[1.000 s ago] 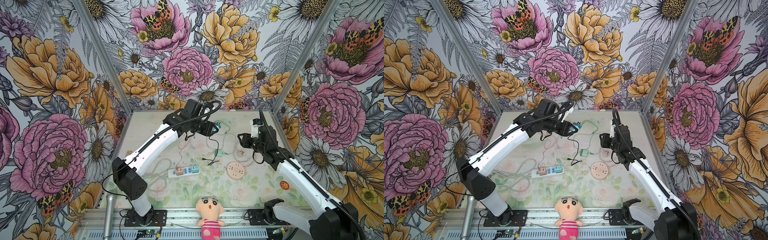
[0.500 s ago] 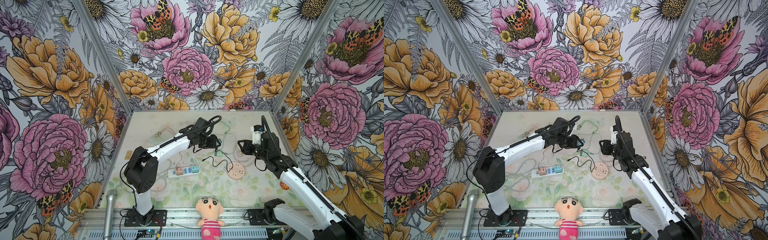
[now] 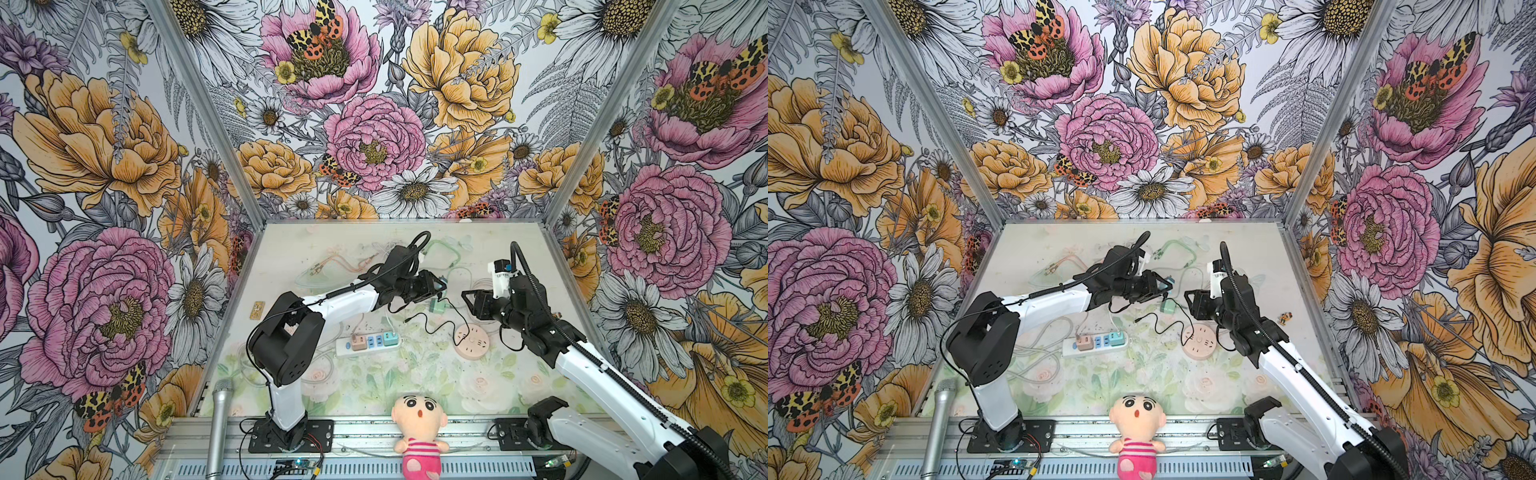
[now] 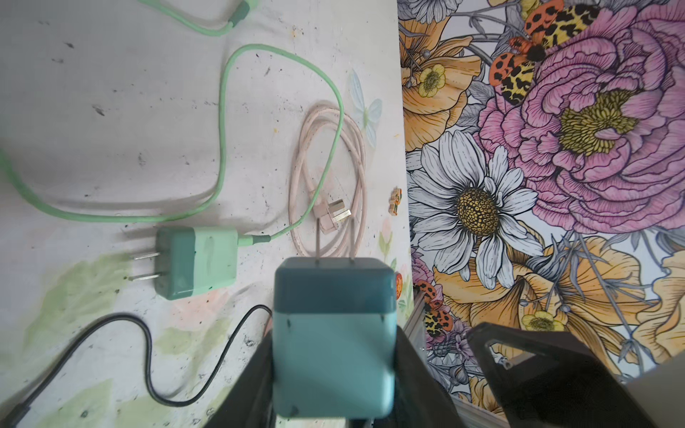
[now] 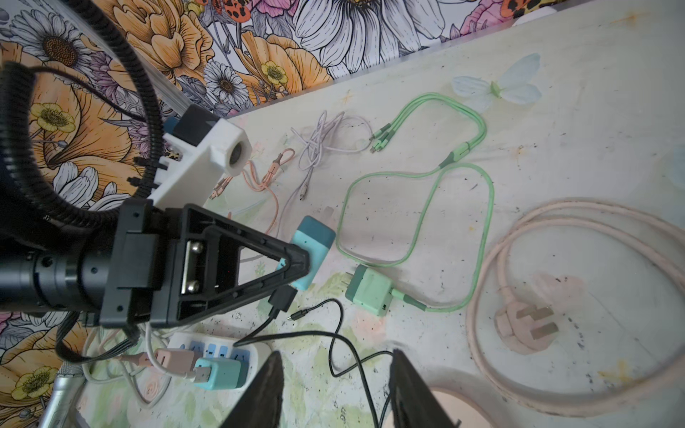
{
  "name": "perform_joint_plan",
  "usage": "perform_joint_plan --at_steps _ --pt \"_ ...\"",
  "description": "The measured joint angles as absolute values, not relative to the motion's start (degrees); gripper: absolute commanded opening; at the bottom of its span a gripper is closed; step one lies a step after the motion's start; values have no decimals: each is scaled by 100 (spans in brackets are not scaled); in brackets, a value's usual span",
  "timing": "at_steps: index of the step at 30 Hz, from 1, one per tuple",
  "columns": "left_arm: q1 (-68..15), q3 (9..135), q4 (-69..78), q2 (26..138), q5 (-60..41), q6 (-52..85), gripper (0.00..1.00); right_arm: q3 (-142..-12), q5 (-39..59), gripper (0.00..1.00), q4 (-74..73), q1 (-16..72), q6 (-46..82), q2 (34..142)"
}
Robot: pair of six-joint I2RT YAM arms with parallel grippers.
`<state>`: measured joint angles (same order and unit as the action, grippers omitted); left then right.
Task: Insert the plug
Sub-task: 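Close the right gripper on the teal charger held by the left gripper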
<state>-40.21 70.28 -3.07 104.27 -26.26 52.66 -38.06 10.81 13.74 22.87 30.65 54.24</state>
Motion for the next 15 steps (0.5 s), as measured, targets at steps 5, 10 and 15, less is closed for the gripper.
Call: perform_joint_plan --at_steps 5,10,15 --pt "-4023 6829 379 10394 -2668 5800 25 -3444 980 55 731 2486 3083 5400" --pt "-4021 6716 764 10256 -2670 6123 25 -3028 908 60 224 2635 3079 5400" --pt "-4021 6716 974 10130 -2665 6270 25 -3000 746 62 -34 2842 2956 5402"
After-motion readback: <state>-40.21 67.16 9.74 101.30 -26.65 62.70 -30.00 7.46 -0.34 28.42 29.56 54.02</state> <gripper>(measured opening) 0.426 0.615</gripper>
